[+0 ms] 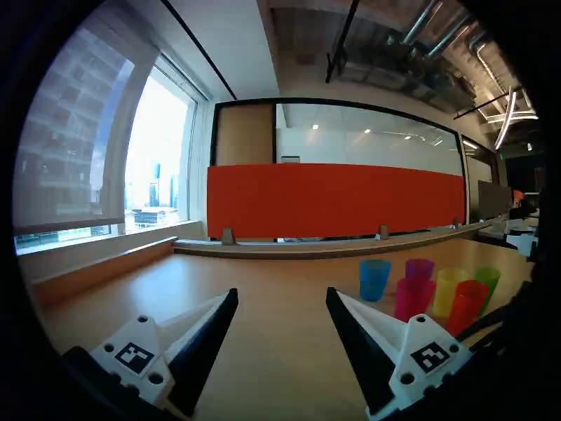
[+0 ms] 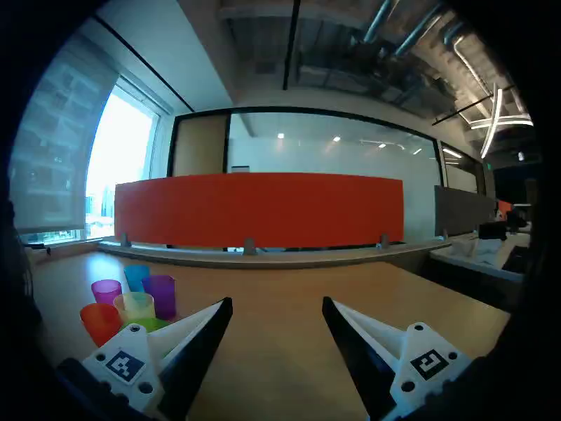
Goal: Pour water
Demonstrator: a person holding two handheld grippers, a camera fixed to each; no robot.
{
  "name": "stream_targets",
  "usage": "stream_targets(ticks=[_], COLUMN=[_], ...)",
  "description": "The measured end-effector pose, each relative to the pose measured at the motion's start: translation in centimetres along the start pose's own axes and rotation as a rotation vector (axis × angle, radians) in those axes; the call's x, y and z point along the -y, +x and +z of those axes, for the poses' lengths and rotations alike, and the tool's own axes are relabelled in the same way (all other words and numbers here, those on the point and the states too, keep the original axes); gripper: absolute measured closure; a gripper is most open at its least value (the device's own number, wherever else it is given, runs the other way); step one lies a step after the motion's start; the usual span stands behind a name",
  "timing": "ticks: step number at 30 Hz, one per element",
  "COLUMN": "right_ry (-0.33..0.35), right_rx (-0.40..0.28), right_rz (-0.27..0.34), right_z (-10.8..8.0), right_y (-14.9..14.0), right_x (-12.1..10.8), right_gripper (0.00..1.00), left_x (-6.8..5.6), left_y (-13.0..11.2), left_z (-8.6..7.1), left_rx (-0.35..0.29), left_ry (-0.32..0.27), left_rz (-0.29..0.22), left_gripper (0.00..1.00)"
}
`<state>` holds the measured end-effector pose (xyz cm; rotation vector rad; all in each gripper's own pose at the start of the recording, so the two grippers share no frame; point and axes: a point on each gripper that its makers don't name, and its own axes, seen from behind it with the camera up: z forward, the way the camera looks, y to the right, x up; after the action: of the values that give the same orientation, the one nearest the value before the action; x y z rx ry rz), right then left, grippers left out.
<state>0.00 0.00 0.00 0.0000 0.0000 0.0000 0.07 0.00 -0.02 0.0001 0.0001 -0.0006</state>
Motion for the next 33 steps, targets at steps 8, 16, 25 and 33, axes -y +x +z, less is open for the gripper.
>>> stream_targets(ticks=[8,16,25,33], right_ry=[0.000,-0.005,-0.005,-0.021], right_rx=[0.000,-0.001,-0.012,0.002], right_rz=[0.000,0.003,0.003,-0.011], right_z=[0.0,0.0,-0.2,-0.3], right_y=[0.1,0.1,2.7,4.8], right_x=[0.1,-0.2,-0.9,-1.7], right_gripper=[0.01,0.01,0.01,0.01], left_x=[-0.2,-0.4,-0.4,-1.0], left_y=[-0.1,0.0,1.3,4.1], left_z=[0.1,0.3,1.3,2.5], left_rx=[0.000,0.008,0.012,-0.004], left_ry=[-0.012,-0.030,-0.049,-0.085], left_rz=[0.000,0.010,0.007,-0.024], left_gripper=[0.07,0.07,0.07,0.07])
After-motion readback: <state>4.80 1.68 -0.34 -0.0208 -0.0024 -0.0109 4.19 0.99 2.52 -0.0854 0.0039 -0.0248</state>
